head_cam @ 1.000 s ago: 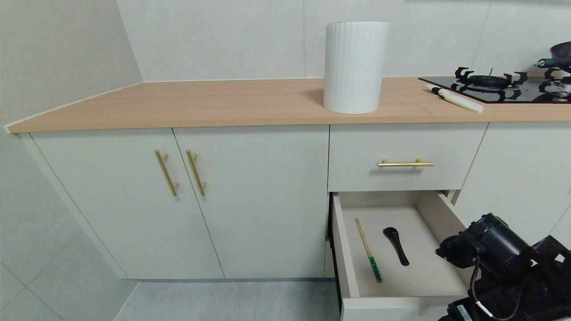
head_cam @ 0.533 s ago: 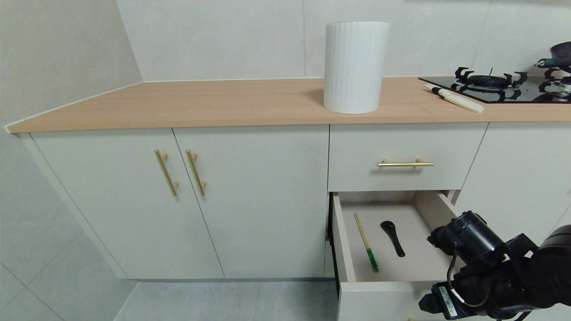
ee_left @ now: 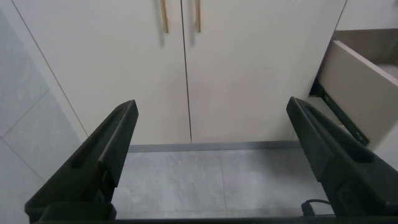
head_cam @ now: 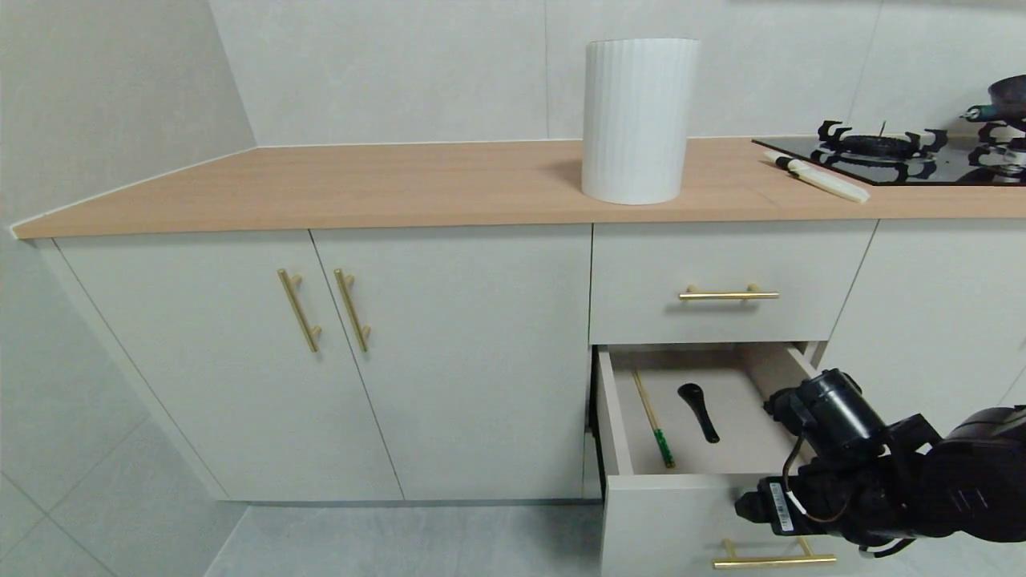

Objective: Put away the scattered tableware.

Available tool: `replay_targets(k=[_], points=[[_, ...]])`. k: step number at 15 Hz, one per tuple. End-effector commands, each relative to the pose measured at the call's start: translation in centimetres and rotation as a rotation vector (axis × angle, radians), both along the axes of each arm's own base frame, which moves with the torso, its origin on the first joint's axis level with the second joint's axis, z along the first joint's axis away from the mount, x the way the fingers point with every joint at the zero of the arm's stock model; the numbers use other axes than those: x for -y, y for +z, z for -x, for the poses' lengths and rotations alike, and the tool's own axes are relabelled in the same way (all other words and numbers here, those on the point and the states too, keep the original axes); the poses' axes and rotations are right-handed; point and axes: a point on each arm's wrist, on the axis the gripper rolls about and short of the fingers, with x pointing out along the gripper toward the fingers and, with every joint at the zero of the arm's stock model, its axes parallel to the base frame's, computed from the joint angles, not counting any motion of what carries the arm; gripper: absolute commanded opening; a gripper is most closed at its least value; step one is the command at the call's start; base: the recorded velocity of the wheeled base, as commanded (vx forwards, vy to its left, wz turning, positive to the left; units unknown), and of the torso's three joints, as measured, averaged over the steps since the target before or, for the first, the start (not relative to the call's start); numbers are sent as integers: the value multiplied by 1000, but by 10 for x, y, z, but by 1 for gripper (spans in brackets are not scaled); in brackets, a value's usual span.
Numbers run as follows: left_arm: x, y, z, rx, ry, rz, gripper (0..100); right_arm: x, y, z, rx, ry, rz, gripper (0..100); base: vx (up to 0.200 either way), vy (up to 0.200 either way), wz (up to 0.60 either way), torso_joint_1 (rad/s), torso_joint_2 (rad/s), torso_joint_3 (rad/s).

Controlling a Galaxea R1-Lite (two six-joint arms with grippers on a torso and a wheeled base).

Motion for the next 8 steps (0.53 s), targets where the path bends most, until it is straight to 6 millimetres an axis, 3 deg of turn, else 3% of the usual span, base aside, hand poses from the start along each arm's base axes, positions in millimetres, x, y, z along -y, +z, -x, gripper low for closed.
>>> replay_targets(k=[1, 8], points=[[0, 0, 0, 0, 1, 0, 100, 2, -11, -6, -16, -19, 7, 100, 0, 0, 0, 0, 0, 0], [0, 0, 0, 0, 1, 0, 100, 0, -17, -24, 157, -83, -77, 100, 0, 0, 0, 0, 0, 0]])
